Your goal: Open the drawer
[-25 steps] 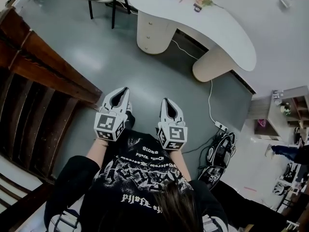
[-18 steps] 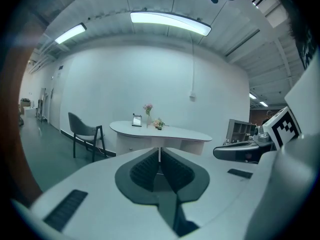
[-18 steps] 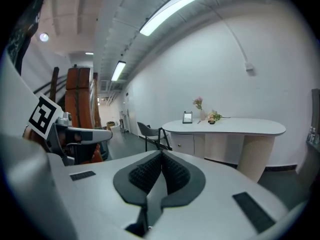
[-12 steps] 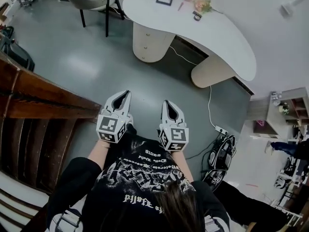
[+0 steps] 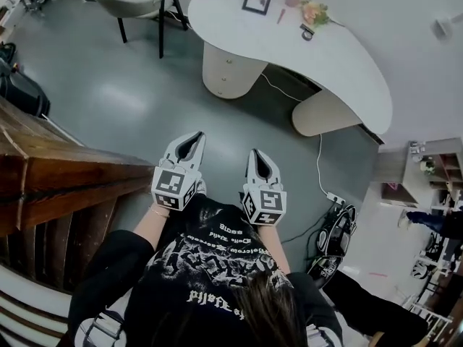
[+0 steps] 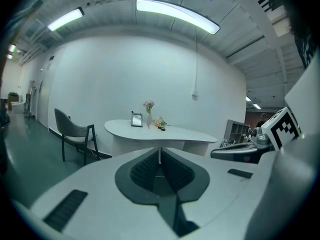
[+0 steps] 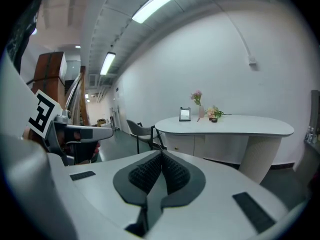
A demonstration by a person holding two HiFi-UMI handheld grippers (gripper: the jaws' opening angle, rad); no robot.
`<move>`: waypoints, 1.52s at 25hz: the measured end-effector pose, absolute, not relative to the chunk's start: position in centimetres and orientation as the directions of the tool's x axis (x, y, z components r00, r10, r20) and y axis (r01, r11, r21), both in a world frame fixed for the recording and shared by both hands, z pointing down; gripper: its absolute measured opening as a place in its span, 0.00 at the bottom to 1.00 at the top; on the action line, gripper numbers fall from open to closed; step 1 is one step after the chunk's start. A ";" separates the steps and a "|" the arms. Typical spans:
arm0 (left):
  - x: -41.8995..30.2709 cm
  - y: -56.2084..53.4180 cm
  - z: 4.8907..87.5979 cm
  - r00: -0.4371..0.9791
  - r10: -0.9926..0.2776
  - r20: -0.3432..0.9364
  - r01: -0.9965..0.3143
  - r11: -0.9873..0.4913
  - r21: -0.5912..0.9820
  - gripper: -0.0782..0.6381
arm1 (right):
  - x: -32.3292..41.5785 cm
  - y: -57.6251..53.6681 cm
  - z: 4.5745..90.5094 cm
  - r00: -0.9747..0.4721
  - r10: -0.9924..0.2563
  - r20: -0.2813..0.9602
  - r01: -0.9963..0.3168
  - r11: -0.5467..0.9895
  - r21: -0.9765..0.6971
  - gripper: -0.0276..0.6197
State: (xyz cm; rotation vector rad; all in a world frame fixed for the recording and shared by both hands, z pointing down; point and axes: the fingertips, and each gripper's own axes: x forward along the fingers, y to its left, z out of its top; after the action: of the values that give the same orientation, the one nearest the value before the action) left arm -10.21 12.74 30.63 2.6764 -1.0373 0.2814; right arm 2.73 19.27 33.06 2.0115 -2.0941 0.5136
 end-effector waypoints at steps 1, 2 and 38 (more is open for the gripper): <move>-10.3 12.1 30.7 0.729 -0.628 0.272 -0.678 -0.715 0.168 0.15 | 2.6 18.6 33.1 -0.058 -0.927 0.371 -0.993 0.015 -0.118 0.08; -10.3 11.4 30.7 0.731 -0.625 0.273 -0.676 -0.717 0.169 0.15 | 2.4 17.9 33.1 -0.057 -0.927 0.370 -0.992 0.013 -0.122 0.08; 0.6 -2.3 35.5 0.630 -0.688 0.360 -0.771 -0.608 0.188 0.15 | 11.9 2.1 37.7 -0.228 -0.864 0.450 -0.970 0.163 -0.179 0.08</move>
State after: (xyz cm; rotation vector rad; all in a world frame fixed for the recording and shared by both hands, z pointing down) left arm 0.58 -2.29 35.52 2.5295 -1.1710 0.3612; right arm 11.89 2.13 37.66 1.7775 -2.1964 0.6359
